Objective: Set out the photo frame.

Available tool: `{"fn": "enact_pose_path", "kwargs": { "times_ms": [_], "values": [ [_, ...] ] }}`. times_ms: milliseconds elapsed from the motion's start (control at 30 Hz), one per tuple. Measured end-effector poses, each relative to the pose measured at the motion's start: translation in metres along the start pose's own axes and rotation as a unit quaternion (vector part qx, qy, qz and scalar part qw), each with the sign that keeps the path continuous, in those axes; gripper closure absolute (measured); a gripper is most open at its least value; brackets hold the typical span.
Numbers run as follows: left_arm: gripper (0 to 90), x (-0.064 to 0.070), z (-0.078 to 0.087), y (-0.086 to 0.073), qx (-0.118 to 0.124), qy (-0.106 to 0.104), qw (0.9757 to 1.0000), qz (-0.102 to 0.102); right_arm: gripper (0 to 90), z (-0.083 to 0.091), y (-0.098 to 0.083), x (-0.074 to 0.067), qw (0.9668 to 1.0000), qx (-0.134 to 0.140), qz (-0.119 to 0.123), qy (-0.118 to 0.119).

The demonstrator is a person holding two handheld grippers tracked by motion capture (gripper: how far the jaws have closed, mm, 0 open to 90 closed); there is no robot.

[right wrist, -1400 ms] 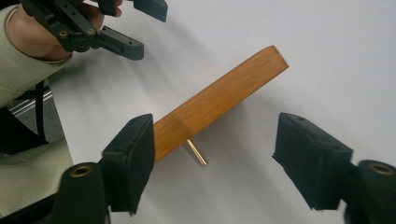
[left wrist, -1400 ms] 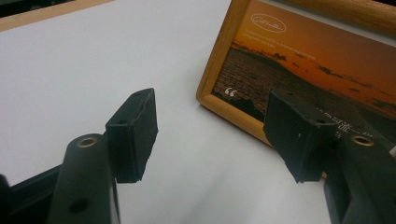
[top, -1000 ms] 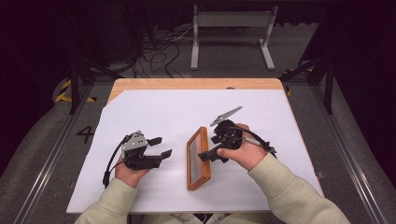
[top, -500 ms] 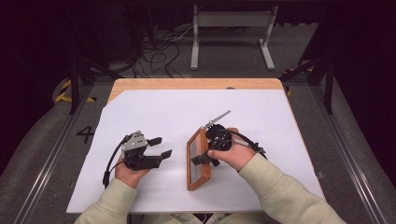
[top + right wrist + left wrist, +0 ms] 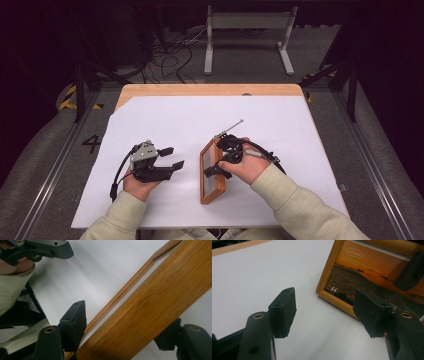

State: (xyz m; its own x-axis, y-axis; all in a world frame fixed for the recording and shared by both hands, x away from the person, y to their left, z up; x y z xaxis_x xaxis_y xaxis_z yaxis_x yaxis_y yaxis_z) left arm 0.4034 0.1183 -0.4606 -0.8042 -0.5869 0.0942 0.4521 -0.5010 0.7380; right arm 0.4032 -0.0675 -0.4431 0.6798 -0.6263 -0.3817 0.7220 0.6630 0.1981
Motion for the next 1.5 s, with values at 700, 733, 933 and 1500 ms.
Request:
{"fn": "enact_pose_path", "kwargs": {
  "times_ms": [700, 733, 933, 1500],
  "values": [
    [35.3, -0.002, 0.003, 0.001, 0.009, 0.006, 0.9999, 0.004, 72.2, 0.014, -0.002, -0.002, 0.9988, -0.035, -0.018, -0.028],
    [35.3, -0.002, 0.004, 0.001, 0.009, 0.006, 0.9999, 0.004, 72.1, 0.017, -0.002, -0.001, 0.9989, -0.036, -0.012, -0.028],
    [35.3, -0.003, 0.005, 0.000, 0.010, 0.007, 0.9999, 0.004, 72.0, 0.038, 0.004, 0.005, 0.9957, -0.038, 0.061, -0.059],
    [35.4, -0.005, 0.012, -0.008, 0.009, 0.018, 0.9997, 0.011, 72.1, 0.076, 0.023, 0.027, 0.9478, -0.094, 0.284, -0.110]
  ]
}}
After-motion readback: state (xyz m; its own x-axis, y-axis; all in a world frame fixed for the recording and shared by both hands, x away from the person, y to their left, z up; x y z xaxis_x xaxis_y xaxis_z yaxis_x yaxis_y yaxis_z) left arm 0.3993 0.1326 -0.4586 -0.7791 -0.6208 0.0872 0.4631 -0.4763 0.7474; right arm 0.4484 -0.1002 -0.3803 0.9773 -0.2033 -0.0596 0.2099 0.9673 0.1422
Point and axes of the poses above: each handheld gripper's, and its own axes: z roughly backward along the jaws, y roughly out of its top, x roughly to its right, the point moved 7 cm from there along -z, roughly forward along the jaws, and after that the axes turned 15 degrees about -x, right-handed, at the moved point
